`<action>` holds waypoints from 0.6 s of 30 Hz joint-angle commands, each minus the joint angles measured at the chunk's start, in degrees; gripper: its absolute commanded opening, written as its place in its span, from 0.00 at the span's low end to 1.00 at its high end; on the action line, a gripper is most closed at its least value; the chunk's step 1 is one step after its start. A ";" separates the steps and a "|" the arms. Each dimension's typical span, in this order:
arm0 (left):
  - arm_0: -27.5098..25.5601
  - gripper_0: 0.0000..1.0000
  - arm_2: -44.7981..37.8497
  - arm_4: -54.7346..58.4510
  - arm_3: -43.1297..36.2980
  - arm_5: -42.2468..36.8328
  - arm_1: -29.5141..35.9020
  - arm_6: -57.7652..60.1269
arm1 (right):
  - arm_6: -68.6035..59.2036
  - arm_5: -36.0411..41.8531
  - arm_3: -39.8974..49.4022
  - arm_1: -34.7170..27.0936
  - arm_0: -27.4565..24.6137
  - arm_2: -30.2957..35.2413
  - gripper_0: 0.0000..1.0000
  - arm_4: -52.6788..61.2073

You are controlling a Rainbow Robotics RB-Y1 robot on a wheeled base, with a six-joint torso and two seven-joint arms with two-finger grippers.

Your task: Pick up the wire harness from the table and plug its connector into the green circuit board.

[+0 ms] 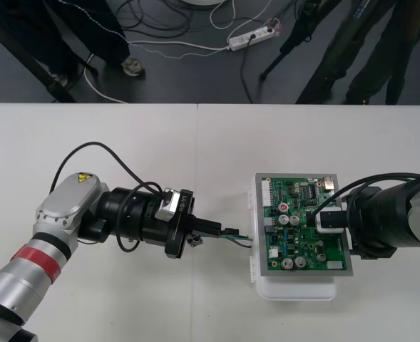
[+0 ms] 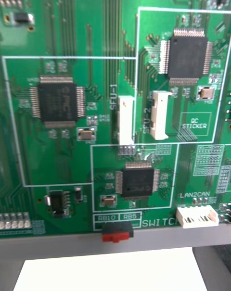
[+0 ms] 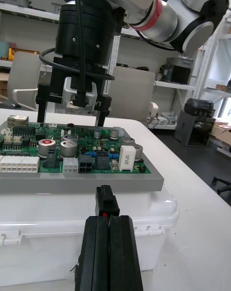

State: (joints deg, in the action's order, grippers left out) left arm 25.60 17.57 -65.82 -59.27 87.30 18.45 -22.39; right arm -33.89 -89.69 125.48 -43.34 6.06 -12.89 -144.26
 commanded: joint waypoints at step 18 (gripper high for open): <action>2.79 0.00 3.43 0.61 -0.49 -6.35 -3.16 -0.29 | 0.76 -0.31 1.61 2.04 1.67 -1.52 1.00 -2.60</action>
State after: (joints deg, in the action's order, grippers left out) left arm 25.80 19.56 -65.82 -59.27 83.36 17.19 -22.38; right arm -33.89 -89.69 125.48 -41.88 6.30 -13.56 -146.28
